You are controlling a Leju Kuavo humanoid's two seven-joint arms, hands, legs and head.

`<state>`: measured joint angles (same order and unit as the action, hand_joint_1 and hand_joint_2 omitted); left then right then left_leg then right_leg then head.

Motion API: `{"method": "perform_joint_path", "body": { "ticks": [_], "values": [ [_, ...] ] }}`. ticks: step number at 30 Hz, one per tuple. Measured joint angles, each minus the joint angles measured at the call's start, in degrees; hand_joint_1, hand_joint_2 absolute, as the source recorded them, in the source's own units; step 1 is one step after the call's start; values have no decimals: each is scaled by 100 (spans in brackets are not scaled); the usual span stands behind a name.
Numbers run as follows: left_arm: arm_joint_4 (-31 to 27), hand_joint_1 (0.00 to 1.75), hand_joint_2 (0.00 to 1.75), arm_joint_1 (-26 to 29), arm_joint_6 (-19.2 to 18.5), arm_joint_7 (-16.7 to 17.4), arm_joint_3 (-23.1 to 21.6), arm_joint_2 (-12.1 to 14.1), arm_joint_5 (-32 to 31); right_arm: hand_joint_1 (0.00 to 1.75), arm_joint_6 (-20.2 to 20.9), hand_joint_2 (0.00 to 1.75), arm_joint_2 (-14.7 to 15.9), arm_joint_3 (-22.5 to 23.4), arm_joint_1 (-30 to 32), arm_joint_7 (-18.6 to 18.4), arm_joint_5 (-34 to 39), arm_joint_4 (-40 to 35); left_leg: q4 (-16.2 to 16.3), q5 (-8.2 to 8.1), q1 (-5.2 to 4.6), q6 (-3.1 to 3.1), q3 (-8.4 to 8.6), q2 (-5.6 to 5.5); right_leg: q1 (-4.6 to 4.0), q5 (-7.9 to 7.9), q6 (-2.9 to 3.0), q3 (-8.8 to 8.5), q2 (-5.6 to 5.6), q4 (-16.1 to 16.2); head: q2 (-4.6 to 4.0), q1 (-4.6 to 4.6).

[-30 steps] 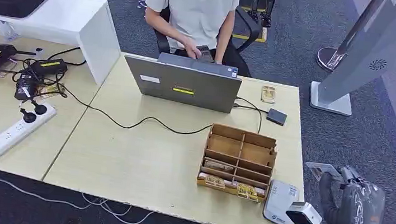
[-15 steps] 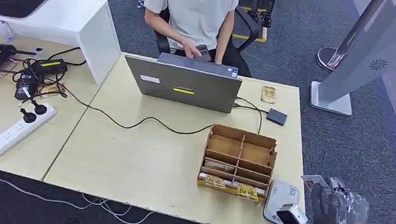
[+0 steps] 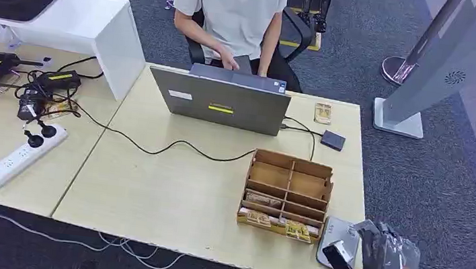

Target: Pass the card to the sensor for recognition and then transmit it.

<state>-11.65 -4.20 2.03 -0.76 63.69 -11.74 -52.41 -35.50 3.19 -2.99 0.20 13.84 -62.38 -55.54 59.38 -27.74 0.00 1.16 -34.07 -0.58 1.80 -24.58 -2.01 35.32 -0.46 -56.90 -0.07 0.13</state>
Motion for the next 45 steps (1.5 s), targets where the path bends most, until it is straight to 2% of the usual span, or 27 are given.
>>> {"method": "perform_joint_path", "body": {
  "ticks": [8, 16, 19, 23, 27, 31, 35, 38, 45],
  "values": [
    [0, 0, 175, -2, 28, 9, 0, 35, -63, 175, -308, 175, -122, 0, -321, 175, 70, 713, 0, 0, 0, 0, 11, 19, 0, 1, 1, -4, 11, 1, 0, 0],
    [0, 0, 175, 0, 33, 20, 0, 55, -101, 175, -295, 175, -205, -2, -358, 251, 190, 976, 0, 1, 1, -1, 6, 17, 0, 3, 3, -4, 9, -3, 0, 0],
    [0, 0, 175, 3, 26, 39, 0, 72, -170, 175, -97, 175, -205, -85, -383, 238, 282, 620, 0, 1, 0, -1, 0, 19, 0, 4, 3, -1, 11, -6, 0, 2],
    [0, 0, 175, -7, -4, 48, 0, 96, -234, 175, 402, 175, -205, -245, -660, 39, 271, -98, 1, 2, 0, -2, 9, 33, 0, 8, 10, 3, 26, -4, 0, 2],
    [0, 0, 175, 4, -44, 39, 0, 101, -310, 175, 420, 175, -203, -346, -845, 94, 258, -496, 0, 3, 0, -3, -1, 29, 0, 15, 15, 2, 22, -9, 0, 0],
    [0, 0, 175, -13, -94, -20, 0, 101, -389, 175, 728, 175, -203, -584, -1501, -51, 107, -850, 1, 5, 0, -6, 9, 63, 1, 29, 10, 11, 55, -8, 0, 0],
    [0, 0, 175, -10, -144, -55, 0, 101, -483, 175, 1057, 175, -208, -878, -2260, -382, -30, -976, 1, 19, 0, -8, 5, 60, 1, 36, 10, 11, 52, -9, 0, 0],
    [0, 0, 175, -14, -162, -55, 0, 101, -518, 175, 1132, 175, -216, -1084, -2739, -536, -74, -968, 1, 23, 1, -6, 7, 55, 0, 36, 10, 10, 48, -8, 0, 2],
    [0, 0, 175, -14, -177, -55, 0, 101, -522, 175, 1095, 175, -234, -1270, -2971, -542, -98, -957, 1, 23, 1, -6, 3, 48, 0, 35, 10, 10, 42, -8, 0, 2]
  ]
}}
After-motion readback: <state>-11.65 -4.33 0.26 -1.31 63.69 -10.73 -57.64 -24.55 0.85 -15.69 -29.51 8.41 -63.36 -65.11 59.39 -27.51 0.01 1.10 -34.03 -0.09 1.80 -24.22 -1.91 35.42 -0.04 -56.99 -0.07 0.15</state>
